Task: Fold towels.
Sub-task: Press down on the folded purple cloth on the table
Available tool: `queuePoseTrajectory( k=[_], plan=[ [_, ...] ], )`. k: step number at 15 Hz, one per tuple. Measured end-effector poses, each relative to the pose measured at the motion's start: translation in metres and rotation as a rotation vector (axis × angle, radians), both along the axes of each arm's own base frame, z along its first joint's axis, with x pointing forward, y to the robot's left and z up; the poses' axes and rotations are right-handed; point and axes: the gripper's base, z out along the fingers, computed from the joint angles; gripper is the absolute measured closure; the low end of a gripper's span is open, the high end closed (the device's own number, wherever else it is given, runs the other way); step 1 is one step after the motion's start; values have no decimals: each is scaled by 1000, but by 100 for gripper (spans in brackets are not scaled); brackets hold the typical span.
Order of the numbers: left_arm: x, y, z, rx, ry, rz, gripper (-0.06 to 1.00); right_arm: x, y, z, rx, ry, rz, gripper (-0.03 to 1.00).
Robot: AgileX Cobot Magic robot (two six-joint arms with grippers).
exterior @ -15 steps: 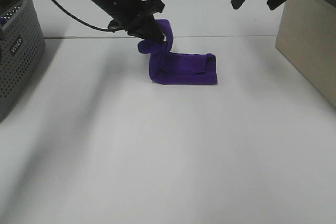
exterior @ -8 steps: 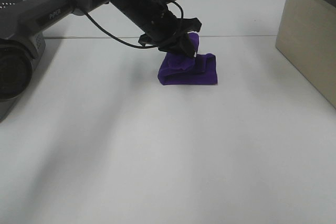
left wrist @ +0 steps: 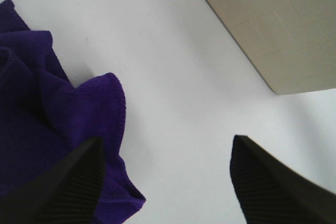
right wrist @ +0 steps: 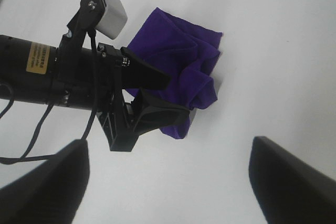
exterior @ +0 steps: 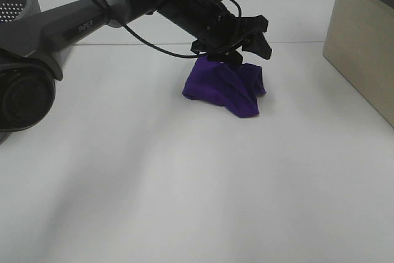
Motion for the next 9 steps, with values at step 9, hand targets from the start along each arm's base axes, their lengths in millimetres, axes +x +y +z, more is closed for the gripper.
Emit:
queuePoseTrajectory(
  k=[9],
  plan=[
    [24, 124, 77, 373, -71, 103, 31, -4, 0, 5, -3, -19, 24, 17]
  ],
)
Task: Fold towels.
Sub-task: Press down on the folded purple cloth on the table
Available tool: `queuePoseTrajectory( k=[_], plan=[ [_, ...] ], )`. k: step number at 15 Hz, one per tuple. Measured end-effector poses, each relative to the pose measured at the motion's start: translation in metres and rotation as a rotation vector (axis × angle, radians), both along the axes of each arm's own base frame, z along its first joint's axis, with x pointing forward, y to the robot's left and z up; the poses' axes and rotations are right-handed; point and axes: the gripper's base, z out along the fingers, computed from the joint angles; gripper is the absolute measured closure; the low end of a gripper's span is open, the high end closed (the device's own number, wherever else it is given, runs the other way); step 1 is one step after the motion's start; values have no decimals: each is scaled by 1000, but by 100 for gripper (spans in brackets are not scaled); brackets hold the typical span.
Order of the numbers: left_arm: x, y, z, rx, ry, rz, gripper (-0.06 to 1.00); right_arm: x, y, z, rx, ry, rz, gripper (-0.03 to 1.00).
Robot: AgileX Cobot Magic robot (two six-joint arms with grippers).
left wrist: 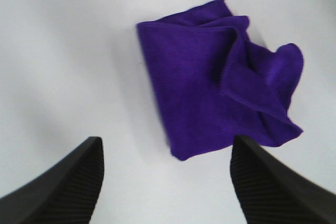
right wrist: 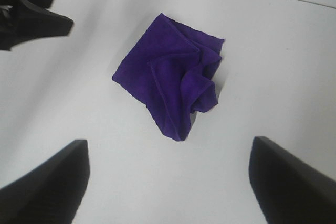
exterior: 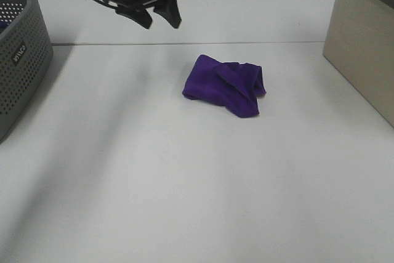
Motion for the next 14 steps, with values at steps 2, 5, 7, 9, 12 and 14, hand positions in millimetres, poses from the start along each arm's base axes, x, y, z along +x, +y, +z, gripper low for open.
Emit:
queuePoseTrajectory(
  k=[2, 5, 7, 9, 12, 14],
  plan=[
    [2, 34, 31, 106, -72, 109, 31, 8, 5, -12, 19, 26, 23, 17],
    [1, 85, 74, 215, -181, 252, 31, 19, 38, -42, 48, 68, 177, 17],
    [4, 124, 84, 236, -195, 330, 31, 42, 56, -94, 11, 150, 114, 16],
    [7, 150, 84, 235, -188, 379, 31, 60, 63, -131, 3, 170, 22, 11],
    [9, 170, 84, 218, -178, 417, 31, 75, 73, -166, 55, 191, -134, 8],
    [9, 171, 84, 218, -178, 419, 31, 80, 73, -182, 49, 212, -171, 7]
  ],
)
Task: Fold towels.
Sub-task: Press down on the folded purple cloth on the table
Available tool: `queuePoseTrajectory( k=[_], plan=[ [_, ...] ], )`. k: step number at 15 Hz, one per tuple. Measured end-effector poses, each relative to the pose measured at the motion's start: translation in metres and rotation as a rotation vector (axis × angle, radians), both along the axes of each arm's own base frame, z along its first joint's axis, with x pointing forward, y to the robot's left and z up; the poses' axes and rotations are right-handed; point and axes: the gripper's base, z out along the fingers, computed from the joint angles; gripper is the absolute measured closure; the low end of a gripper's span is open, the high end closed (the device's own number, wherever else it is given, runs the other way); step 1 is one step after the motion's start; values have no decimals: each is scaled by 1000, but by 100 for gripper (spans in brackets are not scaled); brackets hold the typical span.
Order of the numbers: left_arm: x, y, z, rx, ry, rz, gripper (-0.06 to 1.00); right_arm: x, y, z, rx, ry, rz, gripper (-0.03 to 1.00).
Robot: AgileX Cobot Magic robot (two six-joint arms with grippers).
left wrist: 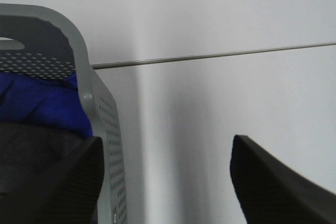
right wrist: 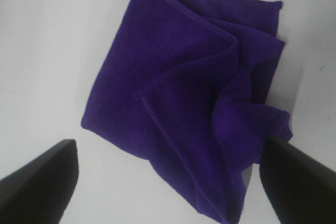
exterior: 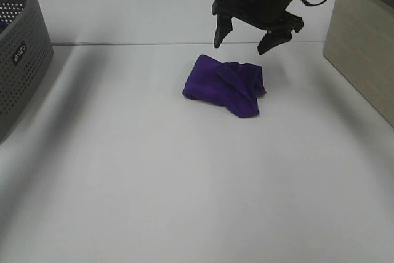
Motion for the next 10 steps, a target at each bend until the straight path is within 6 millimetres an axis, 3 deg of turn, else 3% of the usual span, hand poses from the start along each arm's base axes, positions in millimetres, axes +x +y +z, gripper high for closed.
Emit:
queuePoseTrajectory(
  k=[5, 8, 10],
  plan=[
    [0, -2, 0, -28, 1, -8, 31, 7, -4, -39, -79, 52, -44, 7],
    [0, -4, 0, -42, 2, -13, 31, 9, -5, -55, -99, 68, -52, 7],
    [0, -4, 0, -44, 2, -13, 31, 11, -3, -56, -79, 57, -58, 7]
  ],
)
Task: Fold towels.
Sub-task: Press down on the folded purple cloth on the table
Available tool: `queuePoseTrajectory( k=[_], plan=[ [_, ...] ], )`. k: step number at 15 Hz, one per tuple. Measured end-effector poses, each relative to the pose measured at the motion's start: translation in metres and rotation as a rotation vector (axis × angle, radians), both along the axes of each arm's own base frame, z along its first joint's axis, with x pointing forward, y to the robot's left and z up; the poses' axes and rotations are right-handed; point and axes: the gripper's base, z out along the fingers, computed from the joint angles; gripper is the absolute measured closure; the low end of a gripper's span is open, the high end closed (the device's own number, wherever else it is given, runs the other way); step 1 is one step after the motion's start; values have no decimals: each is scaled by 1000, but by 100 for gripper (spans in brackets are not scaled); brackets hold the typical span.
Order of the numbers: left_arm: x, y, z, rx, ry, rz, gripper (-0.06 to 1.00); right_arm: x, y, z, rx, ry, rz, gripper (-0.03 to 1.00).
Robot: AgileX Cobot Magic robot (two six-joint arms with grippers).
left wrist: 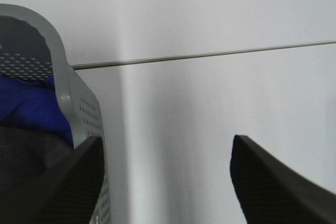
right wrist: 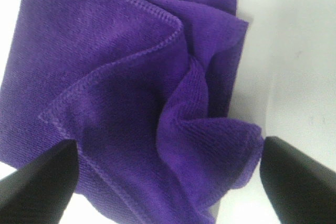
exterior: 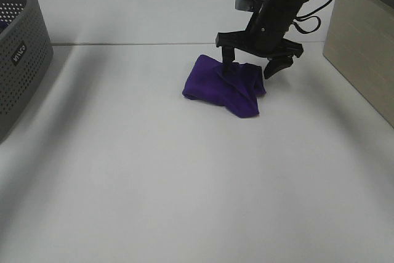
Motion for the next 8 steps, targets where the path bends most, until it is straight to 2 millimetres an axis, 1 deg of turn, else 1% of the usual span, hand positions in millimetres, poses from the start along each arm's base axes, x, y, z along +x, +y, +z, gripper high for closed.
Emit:
queuePoseTrajectory(
  k=[1, 3, 5, 7, 8],
  plan=[
    [0, 0, 0, -1, 0, 0, 31, 0, 1, -1, 7, 3, 0, 7],
    [0, 0, 0, -2, 0, -1, 31, 0, 3, -10, 3, 20, 6, 7],
    [0, 0, 0, -2, 0, -1, 31, -2, 10, -16, -7, 25, 25, 7],
    [0, 0, 0, 1, 0, -6, 31, -4, 15, -17, -53, 3, 61, 7],
    [0, 0, 0, 6, -1, -12, 31, -4, 13, -18, -84, -3, 75, 8]
  ],
)
